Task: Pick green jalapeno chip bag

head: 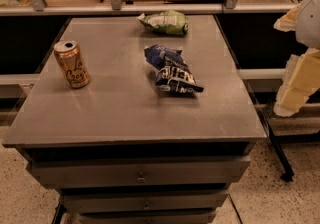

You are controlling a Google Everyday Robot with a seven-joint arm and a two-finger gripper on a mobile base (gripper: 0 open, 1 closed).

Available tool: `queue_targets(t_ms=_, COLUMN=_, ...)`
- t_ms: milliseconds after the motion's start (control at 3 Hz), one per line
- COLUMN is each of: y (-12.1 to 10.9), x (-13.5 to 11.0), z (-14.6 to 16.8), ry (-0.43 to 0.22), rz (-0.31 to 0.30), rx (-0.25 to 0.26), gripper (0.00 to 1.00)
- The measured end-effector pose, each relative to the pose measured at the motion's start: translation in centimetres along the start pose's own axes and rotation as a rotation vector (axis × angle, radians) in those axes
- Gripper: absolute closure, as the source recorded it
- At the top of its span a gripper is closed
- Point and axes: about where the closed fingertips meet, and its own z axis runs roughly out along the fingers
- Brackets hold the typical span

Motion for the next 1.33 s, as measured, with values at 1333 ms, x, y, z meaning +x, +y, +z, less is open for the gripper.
queue_targets(t_ms=1333, y=-3.0, x=-1.7, z=-0.1, ry=-0.072, rz=0.019, rx=0.057, gripper=0.00)
